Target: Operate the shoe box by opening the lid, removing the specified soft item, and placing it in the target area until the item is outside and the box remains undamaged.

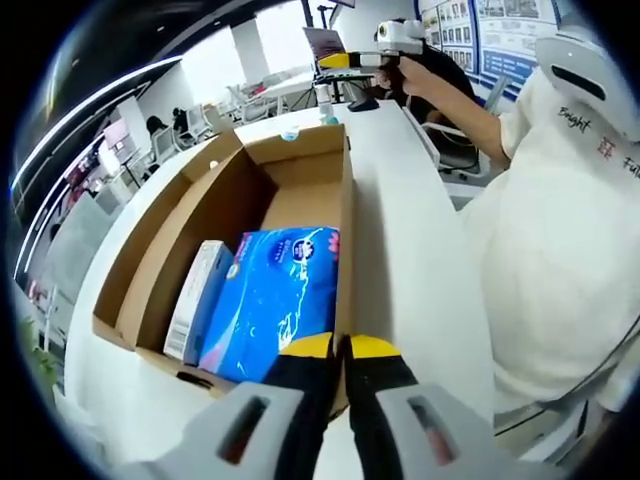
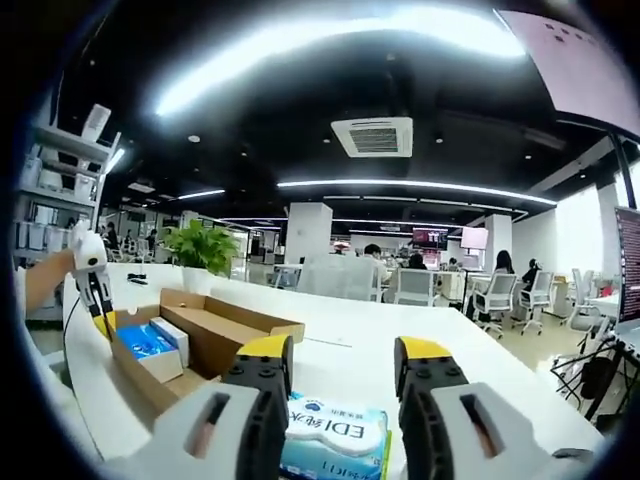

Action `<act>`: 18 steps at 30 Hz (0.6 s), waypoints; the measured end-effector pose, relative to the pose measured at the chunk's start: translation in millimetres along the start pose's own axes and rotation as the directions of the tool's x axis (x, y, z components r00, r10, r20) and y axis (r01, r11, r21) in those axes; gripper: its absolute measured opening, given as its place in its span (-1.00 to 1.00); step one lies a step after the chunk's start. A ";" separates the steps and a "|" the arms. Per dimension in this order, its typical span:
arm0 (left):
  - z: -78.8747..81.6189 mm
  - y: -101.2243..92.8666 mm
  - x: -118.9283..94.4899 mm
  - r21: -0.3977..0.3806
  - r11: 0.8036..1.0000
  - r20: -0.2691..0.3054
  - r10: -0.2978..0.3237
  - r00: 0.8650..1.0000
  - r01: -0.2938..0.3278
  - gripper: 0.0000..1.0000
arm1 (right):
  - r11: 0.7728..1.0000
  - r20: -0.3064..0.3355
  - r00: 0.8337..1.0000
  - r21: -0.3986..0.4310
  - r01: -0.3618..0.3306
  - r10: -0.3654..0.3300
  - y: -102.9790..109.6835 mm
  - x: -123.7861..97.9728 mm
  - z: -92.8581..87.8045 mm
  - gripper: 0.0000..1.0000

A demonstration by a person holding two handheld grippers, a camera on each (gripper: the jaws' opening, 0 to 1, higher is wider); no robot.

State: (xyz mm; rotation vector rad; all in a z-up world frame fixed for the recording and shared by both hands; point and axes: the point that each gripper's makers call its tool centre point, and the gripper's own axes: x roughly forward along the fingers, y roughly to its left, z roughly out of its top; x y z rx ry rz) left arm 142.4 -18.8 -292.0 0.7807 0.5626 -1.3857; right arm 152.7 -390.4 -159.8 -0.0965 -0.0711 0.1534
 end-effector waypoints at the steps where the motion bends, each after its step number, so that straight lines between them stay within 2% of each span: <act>1: 0.1 0.0 -0.1 0.000 1.000 0.002 0.000 1.000 0.000 -0.94 | 1.000 0.000 1.000 -0.001 0.001 -0.001 0.0 0.0 0.4 -0.19; 18: 0.9 -0.3 0.0 0.002 1.000 0.006 0.009 1.000 -0.009 -0.93 | 1.000 -0.030 1.000 -0.009 0.004 -0.004 1.9 0.3 -11.4 -0.22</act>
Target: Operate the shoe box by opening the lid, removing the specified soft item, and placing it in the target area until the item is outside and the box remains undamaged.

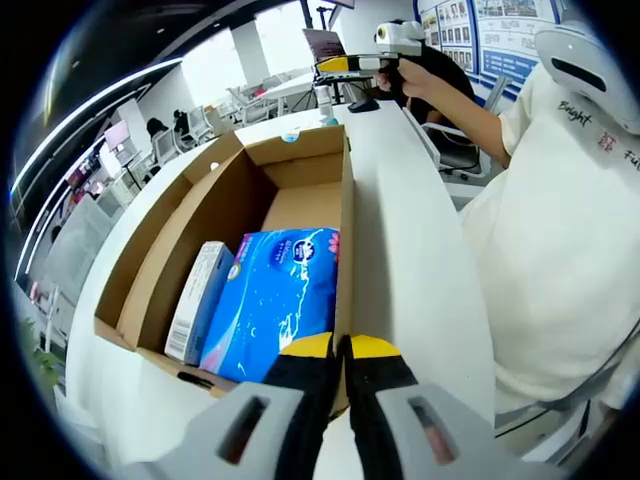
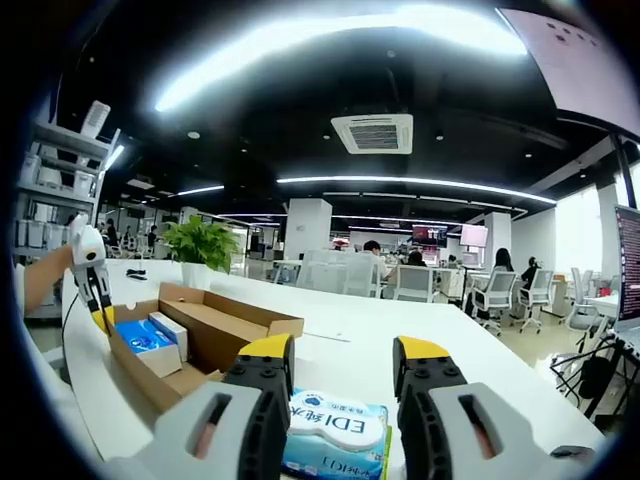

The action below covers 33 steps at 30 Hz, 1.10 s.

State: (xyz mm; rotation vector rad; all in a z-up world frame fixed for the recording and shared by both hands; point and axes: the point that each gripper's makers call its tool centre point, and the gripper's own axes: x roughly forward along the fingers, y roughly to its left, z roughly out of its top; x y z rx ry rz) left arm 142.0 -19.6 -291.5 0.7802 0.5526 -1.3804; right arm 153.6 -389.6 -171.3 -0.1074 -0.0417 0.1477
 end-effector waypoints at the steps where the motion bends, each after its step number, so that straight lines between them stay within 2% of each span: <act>1: 0.0 0.0 -0.1 -0.001 1.000 0.000 0.000 1.000 0.000 -0.93 | 1.000 -0.002 1.000 -0.002 0.000 0.000 -0.1 0.1 -0.2 -0.23; 6: 0.1 0.2 -0.2 0.000 1.000 -0.002 0.001 1.000 -0.001 -0.93 | 1.000 0.010 1.000 0.004 -0.004 0.004 1.9 -0.5 3.8 -0.23; 8: 0.1 0.2 -0.3 0.000 1.000 -0.002 0.001 1.000 -0.001 -0.93 | 0.999 0.028 0.999 0.026 -0.029 0.028 7.0 1.1 8.9 -0.22; 14: -0.1 0.6 -0.4 0.004 1.000 -0.003 -0.005 1.000 0.005 -0.94 | 0.999 0.034 0.998 -0.008 -0.047 0.047 12.9 5.5 21.5 -0.21; 20: -0.3 0.5 -0.4 0.005 1.000 -0.003 -0.009 1.000 0.009 -0.94 | 0.995 0.001 0.996 -0.040 -0.088 0.088 23.4 13.3 16.7 -0.21; 22: -0.2 0.3 -0.4 0.006 1.000 -0.001 -0.008 1.000 0.008 -0.94 | 0.992 -0.006 0.993 -0.043 -0.120 0.120 30.6 15.7 16.6 -0.21; 25: -0.2 0.0 -0.3 0.005 1.000 -0.002 -0.009 1.000 0.009 -0.94 | 0.981 0.004 0.981 -0.005 -0.193 0.193 45.2 17.8 20.2 -0.21; 33: -0.5 -0.4 -0.3 0.006 1.000 -0.001 -0.007 1.000 0.007 -0.94 | 0.956 -0.004 0.956 0.004 -0.292 0.292 70.8 23.9 27.4 -0.20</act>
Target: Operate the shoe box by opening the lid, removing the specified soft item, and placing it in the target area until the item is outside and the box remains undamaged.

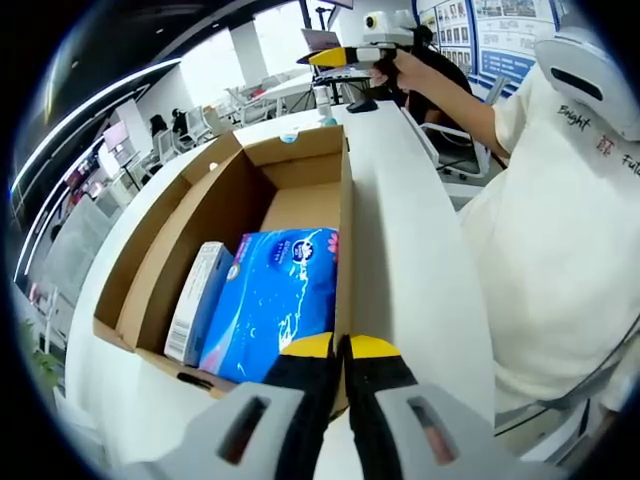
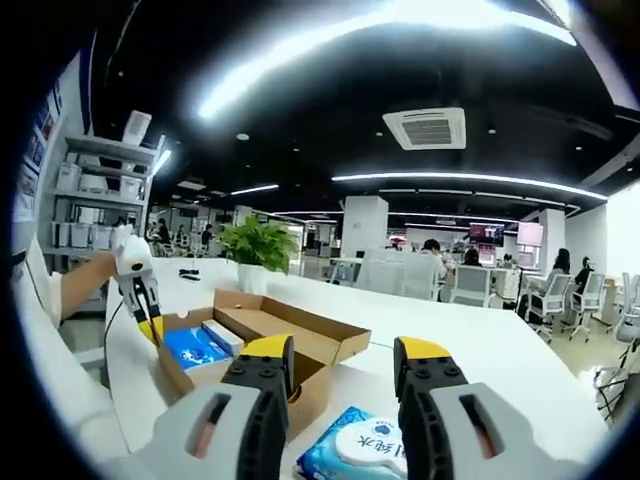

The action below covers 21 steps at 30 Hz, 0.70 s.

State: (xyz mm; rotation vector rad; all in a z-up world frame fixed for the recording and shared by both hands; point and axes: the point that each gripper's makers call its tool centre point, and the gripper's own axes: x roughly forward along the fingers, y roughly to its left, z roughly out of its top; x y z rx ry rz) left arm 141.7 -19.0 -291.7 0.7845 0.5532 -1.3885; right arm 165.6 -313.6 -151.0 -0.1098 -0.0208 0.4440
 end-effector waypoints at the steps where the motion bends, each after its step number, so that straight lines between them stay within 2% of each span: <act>1: 0.0 0.1 -0.1 0.000 1.000 0.000 0.001 1.000 -0.001 -0.94 | 1.000 -0.011 1.000 -0.002 -0.021 0.021 5.3 2.4 -0.4 -0.19; 7: -0.1 0.1 -0.5 0.001 1.000 0.002 0.003 1.000 -0.003 -0.94 | 0.996 -0.049 0.996 -0.053 -0.072 0.069 25.9 11.1 -4.4 -0.17; 13: 0.1 0.2 -0.9 0.003 1.000 0.004 0.004 1.000 -0.004 -0.94 | 0.994 -0.062 0.993 -0.038 -0.099 0.097 34.8 18.8 -8.4 -0.18; 21: 0.2 0.3 -0.9 0.007 1.000 0.004 0.005 1.000 -0.005 -0.94 | 0.990 -0.057 0.990 -0.049 -0.135 0.132 47.9 24.0 0.4 -0.19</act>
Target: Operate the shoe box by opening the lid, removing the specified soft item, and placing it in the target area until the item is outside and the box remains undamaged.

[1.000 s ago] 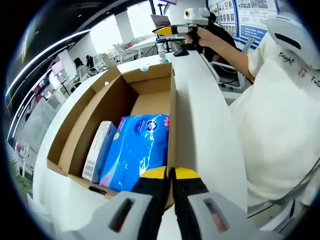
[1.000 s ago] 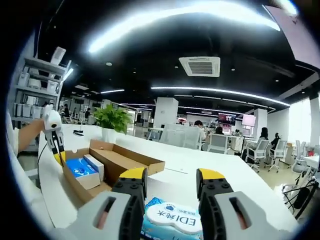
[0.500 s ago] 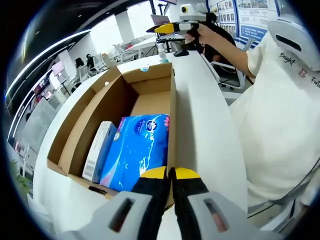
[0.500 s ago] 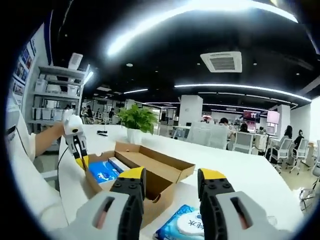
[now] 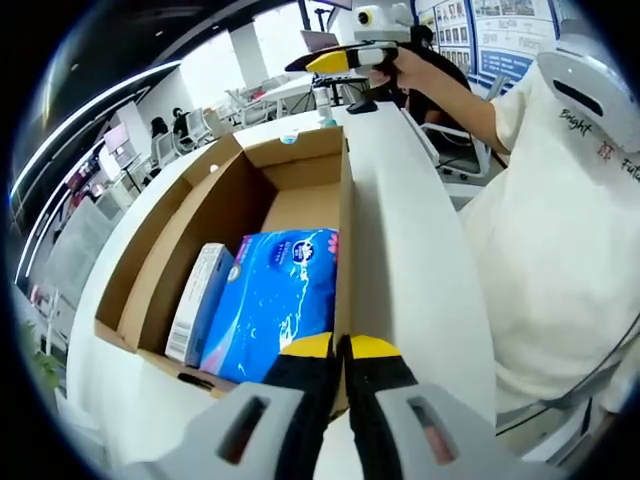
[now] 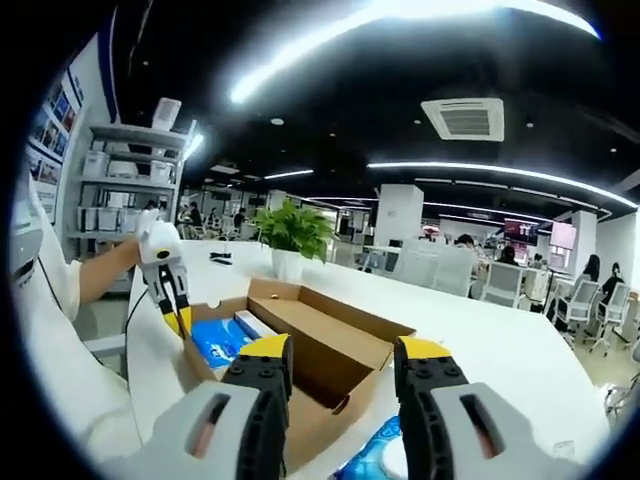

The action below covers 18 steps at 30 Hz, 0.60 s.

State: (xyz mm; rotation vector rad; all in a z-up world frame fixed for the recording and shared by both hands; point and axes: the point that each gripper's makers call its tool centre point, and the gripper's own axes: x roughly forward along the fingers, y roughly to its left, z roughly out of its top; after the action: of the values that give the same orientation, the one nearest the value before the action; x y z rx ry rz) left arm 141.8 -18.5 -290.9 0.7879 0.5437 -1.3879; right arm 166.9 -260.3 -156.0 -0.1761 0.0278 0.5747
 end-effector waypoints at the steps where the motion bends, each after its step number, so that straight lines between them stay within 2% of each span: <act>1: 0.1 0.0 0.0 0.000 1.000 0.000 0.000 1.000 0.000 -0.94 | 1.000 0.002 1.000 -0.003 -0.001 0.001 0.5 0.6 0.8 -0.19; 18: 0.0 0.0 0.0 -0.001 1.000 0.005 0.002 1.000 -0.002 -0.94 | 0.999 0.017 0.999 0.019 -0.029 0.029 3.3 3.7 4.2 -0.20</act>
State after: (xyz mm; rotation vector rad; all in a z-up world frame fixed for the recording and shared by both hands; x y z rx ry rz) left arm 141.8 -18.5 -290.9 0.7841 0.5399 -1.3871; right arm 168.1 -254.9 -152.7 -0.1521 0.0195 0.6048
